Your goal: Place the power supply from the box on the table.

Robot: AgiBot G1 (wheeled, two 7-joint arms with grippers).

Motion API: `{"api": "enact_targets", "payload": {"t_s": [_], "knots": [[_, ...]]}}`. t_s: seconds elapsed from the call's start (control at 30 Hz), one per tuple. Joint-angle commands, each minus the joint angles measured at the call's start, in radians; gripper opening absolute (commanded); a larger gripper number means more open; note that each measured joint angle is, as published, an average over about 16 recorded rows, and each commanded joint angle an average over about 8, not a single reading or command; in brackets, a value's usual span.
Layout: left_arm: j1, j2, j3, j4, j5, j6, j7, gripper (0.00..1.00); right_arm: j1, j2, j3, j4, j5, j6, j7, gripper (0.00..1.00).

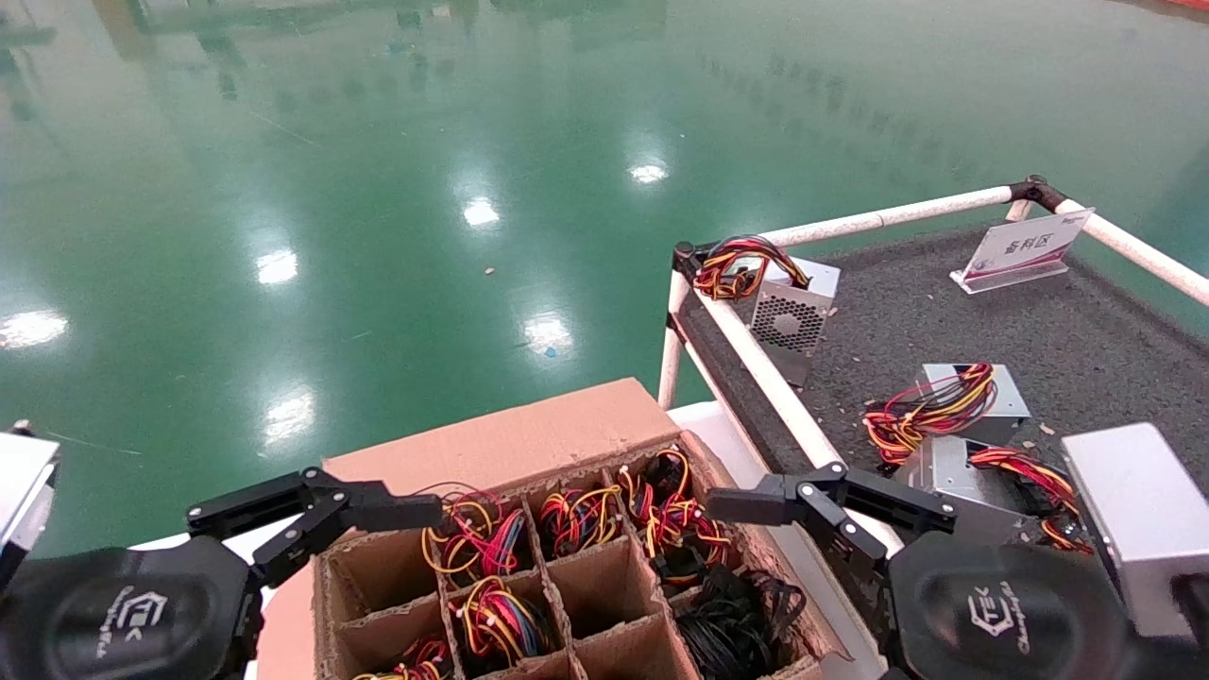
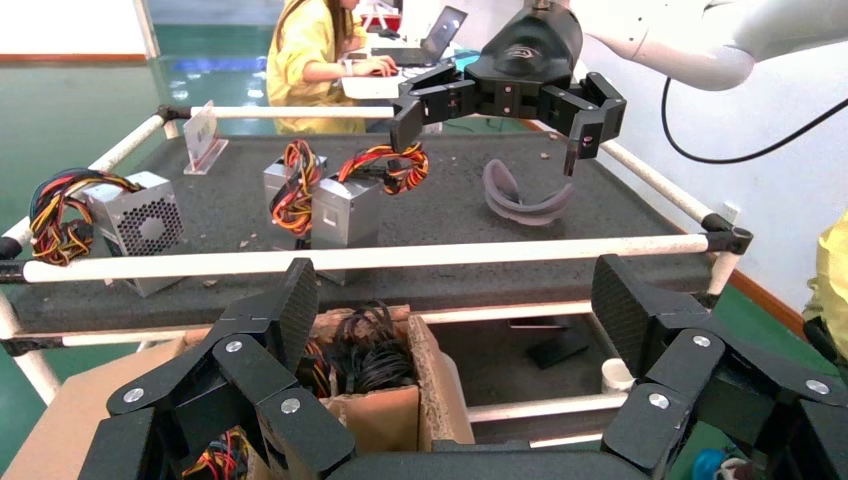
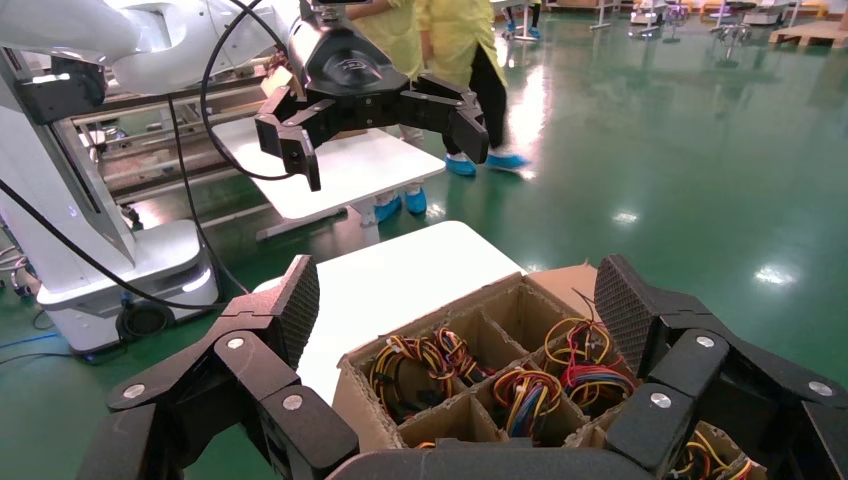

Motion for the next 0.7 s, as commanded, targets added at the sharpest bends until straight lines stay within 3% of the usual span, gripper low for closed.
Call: {"api": "enact_targets", "payload": {"t_s": [0.03, 0.13, 0.17, 0.4, 0.43, 0.7], "knots": [[0.000, 0.000, 0.000, 0.000, 0.000, 0.000, 0.000, 1.00, 0.000, 0.000, 0.000, 0.000, 0.000, 0.000, 0.000, 1.00], [0.000, 0.000, 0.000, 0.000, 0.000, 0.000, 0.000, 1.00, 0.000, 0.000, 0.000, 0.000, 0.000, 0.000, 0.000, 1.00], [0.000, 0.000, 0.000, 0.000, 0.000, 0.000, 0.000, 0.91, 0.000, 0.000, 0.000, 0.000, 0.000, 0.000, 0.000, 1.00], [0.000, 0.000, 0.000, 0.000, 0.000, 0.000, 0.000, 0.04, 0.000, 0.000, 0.000, 0.000, 0.000, 0.000, 0.000, 1.00], [0.000, 0.000, 0.000, 0.000, 0.000, 0.000, 0.000, 0.00, 0.000, 0.000, 0.000, 0.000, 0.000, 0.000, 0.000, 1.00], [0.000, 0.000, 0.000, 0.000, 0.000, 0.000, 0.000, 0.00, 0.000, 0.000, 0.000, 0.000, 0.000, 0.000, 0.000, 1.00]]}}
